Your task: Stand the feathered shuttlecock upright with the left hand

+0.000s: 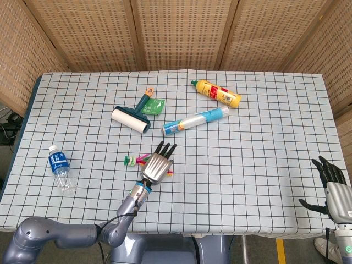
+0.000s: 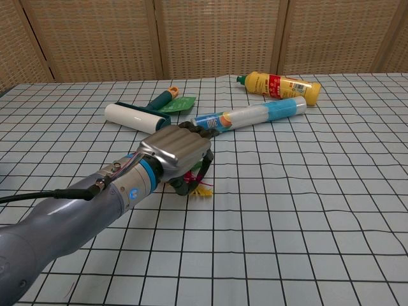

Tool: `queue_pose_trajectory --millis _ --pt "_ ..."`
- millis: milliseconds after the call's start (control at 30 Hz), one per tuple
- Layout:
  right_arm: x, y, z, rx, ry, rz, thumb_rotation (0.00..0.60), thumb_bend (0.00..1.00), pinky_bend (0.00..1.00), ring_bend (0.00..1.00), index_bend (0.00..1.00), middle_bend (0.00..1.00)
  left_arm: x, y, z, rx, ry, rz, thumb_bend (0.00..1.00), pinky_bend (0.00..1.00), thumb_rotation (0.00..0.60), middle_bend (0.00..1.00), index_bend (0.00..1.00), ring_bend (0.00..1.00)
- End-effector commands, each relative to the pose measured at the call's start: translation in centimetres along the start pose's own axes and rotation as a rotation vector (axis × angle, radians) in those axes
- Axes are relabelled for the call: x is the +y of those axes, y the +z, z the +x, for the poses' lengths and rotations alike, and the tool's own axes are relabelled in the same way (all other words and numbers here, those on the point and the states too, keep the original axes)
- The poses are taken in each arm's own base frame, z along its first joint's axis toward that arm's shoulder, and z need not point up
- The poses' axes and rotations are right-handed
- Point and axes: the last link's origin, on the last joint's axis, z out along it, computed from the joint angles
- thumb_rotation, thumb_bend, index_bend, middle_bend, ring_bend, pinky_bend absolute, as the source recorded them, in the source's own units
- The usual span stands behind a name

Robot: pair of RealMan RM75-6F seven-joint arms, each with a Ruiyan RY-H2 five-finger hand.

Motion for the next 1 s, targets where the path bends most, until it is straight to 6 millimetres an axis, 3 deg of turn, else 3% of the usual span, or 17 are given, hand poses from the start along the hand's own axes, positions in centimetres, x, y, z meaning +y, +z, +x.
queue_pose_trajectory --millis 33,333,767,1000 --pt "0.0 0.0 0.0 0.001 0.000 0.001 0.600 0.08 0.03 0.00 0.04 0.00 -0.3 -0.1 -0.1 0.000 0.000 0.006 0.53 0.00 0.600 0.00 0.61 0.00" --pt "-0.2 -0.1 0.0 0.000 -0.002 0.006 0.600 0.08 0.03 0.00 0.04 0.00 -2.1 -0.8 0.2 0.008 -0.001 0.030 0.56 0.00 0.600 0.00 0.63 0.00" --pt "-0.7 -0.4 0.2 0.010 -0.008 0.026 0.600 0.08 0.03 0.00 0.04 0.00 -7.2 -3.2 5.4 0.127 -0.046 0.096 0.56 0.00 0.600 0.00 0.64 0.00" --pt "-1.2 -0.6 0.1 0.013 -0.017 0.044 0.600 0.08 0.03 0.00 0.04 0.00 -11.2 -5.8 7.5 0.184 -0.056 0.150 0.56 0.00 0.600 0.00 0.65 0.00"
